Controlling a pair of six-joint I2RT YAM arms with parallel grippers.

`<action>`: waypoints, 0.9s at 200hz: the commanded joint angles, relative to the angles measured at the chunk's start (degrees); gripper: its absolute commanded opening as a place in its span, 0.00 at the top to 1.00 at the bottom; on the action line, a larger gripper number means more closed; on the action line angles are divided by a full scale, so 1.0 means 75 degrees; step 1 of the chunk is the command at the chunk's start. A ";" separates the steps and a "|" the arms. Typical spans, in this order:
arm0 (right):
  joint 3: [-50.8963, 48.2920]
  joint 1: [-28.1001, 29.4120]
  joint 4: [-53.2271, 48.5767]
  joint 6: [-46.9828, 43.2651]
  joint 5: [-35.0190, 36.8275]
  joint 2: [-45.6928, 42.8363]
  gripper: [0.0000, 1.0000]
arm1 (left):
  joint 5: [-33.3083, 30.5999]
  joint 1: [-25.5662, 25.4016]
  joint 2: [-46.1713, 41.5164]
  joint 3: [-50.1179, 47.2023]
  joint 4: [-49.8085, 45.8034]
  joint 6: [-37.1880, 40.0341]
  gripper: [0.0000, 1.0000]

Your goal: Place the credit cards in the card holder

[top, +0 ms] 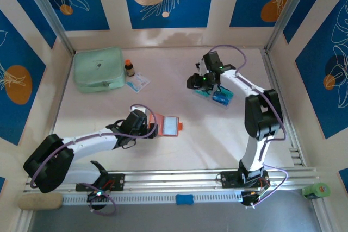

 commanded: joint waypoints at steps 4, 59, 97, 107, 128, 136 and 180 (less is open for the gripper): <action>0.0112 -0.0298 -0.1007 -0.0879 0.0904 -0.0470 0.57 | -0.0061 0.0053 -0.0118 0.0203 -0.0099 -0.0070 0.00; 0.0077 -0.0387 -0.1705 -0.1914 0.2597 -0.0456 0.58 | 0.0008 0.0047 -0.0039 0.0241 -0.0039 -0.0060 0.00; 0.0162 -0.0248 -0.1949 -0.2253 0.3494 -0.0130 0.59 | 0.0022 0.0054 -0.0030 0.0261 -0.0062 -0.0030 0.00; 0.0163 -0.0210 -0.1989 -0.2301 0.3687 -0.0047 0.59 | 0.0020 0.0053 -0.0046 0.0268 -0.0072 -0.0016 0.00; 0.0162 -0.0141 -0.2043 -0.2361 0.4054 0.0086 0.59 | 0.0011 0.0053 -0.0061 0.0264 -0.0061 -0.0018 0.00; 0.0163 -0.0140 -0.2058 -0.2385 0.4210 0.0121 0.59 | 0.0020 0.0054 -0.0052 0.0255 -0.0050 -0.0024 0.00; 0.0104 -0.0286 -0.2071 -0.2389 0.4555 0.0137 0.58 | 0.0020 0.0054 -0.0076 0.0241 -0.0038 -0.0015 0.00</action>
